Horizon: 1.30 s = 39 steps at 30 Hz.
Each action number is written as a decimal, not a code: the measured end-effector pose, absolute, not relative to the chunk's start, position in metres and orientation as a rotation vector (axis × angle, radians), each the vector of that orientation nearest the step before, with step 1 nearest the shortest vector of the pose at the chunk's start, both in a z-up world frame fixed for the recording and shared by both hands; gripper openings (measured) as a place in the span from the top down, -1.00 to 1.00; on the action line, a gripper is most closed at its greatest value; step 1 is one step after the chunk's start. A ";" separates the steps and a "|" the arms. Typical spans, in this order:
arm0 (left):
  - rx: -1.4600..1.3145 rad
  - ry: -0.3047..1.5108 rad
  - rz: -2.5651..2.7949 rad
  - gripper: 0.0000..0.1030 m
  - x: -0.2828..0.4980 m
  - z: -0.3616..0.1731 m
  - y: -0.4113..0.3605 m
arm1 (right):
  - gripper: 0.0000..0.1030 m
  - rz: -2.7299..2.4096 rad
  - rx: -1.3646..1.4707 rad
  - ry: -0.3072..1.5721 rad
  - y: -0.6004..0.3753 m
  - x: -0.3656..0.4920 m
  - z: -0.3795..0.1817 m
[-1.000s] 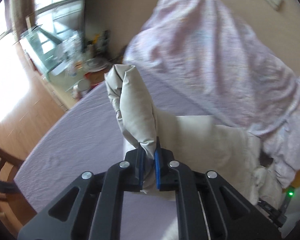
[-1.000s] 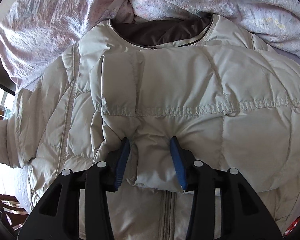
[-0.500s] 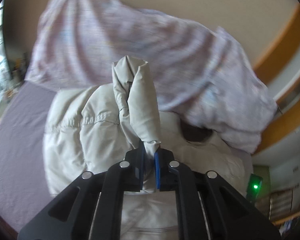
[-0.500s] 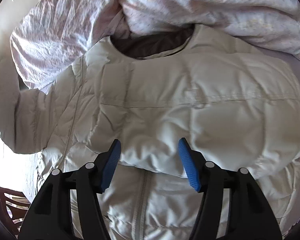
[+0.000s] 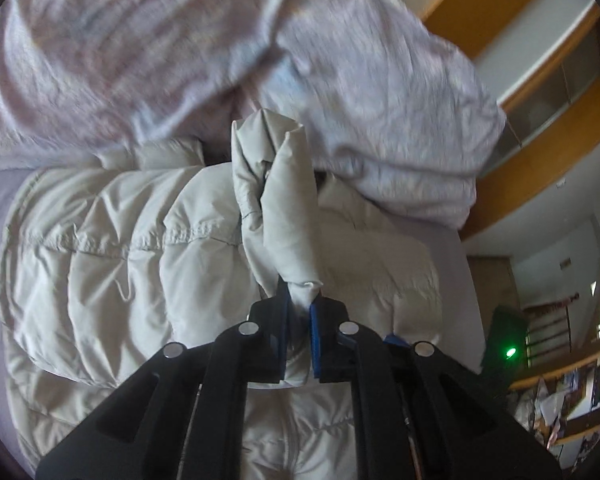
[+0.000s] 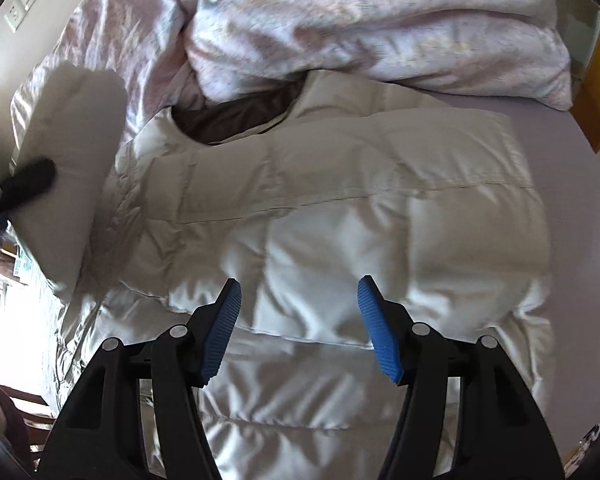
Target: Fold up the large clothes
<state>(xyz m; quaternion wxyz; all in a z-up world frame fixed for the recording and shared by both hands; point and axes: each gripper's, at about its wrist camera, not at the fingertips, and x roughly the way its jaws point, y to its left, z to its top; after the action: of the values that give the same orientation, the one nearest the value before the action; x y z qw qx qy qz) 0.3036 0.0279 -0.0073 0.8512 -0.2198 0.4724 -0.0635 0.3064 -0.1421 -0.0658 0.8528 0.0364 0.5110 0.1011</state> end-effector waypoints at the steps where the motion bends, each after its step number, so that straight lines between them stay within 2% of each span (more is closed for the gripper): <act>1: -0.460 1.007 -0.136 0.83 0.303 -0.012 0.026 | -0.22 0.209 0.080 1.075 -0.144 0.306 -0.067; 7: -0.464 1.074 -0.127 0.71 0.303 -0.039 0.022 | -0.22 0.219 0.080 1.062 -0.143 0.304 -0.068; 11: -0.467 1.078 -0.115 0.36 0.299 -0.040 0.035 | -0.21 0.237 0.076 1.056 -0.135 0.307 -0.067; 12: -0.463 1.076 -0.110 0.18 0.298 -0.039 0.037 | -0.21 0.244 0.073 1.054 -0.132 0.307 -0.066; 15: -0.455 1.056 -0.082 0.04 0.296 -0.034 0.049 | -0.15 0.265 0.070 1.042 -0.122 0.309 -0.064; 18: -0.442 1.050 -0.048 0.02 0.296 -0.032 0.061 | 0.02 0.283 0.085 1.021 -0.116 0.310 -0.058; 23: -0.424 1.059 0.026 0.02 0.292 -0.036 0.084 | 0.47 0.343 0.110 1.021 -0.101 0.315 -0.054; 25: -0.421 1.069 0.043 0.02 0.291 -0.040 0.089 | 0.55 0.370 0.109 1.032 -0.091 0.316 -0.055; 33: -0.398 1.107 0.073 0.02 0.286 -0.050 0.100 | 0.61 0.352 0.046 1.135 -0.064 0.325 -0.084; 39: -0.380 1.116 0.087 -0.07 0.283 -0.052 0.106 | 0.63 0.285 0.041 1.209 -0.069 0.336 -0.105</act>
<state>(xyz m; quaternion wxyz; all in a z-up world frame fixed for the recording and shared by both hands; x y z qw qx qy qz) 0.2828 0.1058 -0.0515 0.8304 -0.1793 0.5259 0.0409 0.3360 -0.0690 -0.1050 0.8131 0.0191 0.5663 0.1337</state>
